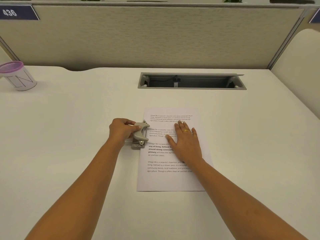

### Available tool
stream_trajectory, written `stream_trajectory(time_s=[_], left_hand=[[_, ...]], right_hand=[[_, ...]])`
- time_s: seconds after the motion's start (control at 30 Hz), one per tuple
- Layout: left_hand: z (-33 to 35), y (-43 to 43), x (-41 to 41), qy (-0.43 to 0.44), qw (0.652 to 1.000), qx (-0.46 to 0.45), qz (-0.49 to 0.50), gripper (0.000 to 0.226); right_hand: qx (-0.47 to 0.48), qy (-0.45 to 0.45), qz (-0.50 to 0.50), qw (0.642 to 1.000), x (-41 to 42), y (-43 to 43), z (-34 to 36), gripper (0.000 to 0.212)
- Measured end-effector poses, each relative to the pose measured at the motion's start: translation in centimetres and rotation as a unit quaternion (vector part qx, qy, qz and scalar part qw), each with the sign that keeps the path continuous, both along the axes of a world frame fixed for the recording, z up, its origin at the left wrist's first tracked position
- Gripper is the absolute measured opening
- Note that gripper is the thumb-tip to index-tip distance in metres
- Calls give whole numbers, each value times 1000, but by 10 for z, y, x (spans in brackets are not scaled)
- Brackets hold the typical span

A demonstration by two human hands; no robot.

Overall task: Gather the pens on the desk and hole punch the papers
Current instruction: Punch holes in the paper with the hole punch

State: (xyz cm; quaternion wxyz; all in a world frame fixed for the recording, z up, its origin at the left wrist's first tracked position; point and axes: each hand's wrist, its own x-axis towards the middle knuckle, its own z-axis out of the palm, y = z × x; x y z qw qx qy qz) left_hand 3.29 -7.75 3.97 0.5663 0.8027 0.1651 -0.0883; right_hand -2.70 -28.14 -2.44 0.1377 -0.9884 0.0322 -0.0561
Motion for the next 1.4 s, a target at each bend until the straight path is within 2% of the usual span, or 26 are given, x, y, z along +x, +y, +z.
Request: stream_trajectory(time_s=[0.47, 0.63, 0.7, 0.8, 0.9, 0.97, 1.1, 1.17, 1.4], left_hand=[[6, 46, 4, 3, 998, 22, 59, 25], [9, 48, 3, 7, 998, 48, 51, 25], [11, 45, 1, 1, 995, 87, 46, 28], [15, 32, -8, -89, 974, 204, 31, 36], [19, 5, -20, -193, 952, 238, -20, 34], [17, -15, -26, -213, 944, 242, -78, 39], [6, -45, -33, -90, 961, 203, -163, 61], [1, -53, -35, -41, 969, 170, -177, 65], [4, -54, -22, 28, 991, 71, -113, 67]], right_hand=[[7, 2, -1, 1000, 0, -1, -1, 67], [0, 4, -3, 1000, 0, 0, -1, 67], [0, 6, -3, 1000, 1, 0, 0, 67], [1, 8, -2, 1000, 1, 0, 0, 67], [-2, 8, -1, 1000, 0, -1, 1, 67], [-1, 6, -1, 1000, 0, 0, 2, 67], [0, 5, 0, 1000, -1, 0, 3, 67], [-1, 5, -1, 1000, -1, 0, 3, 67], [2, 6, -2, 1000, -2, 0, 2, 66]])
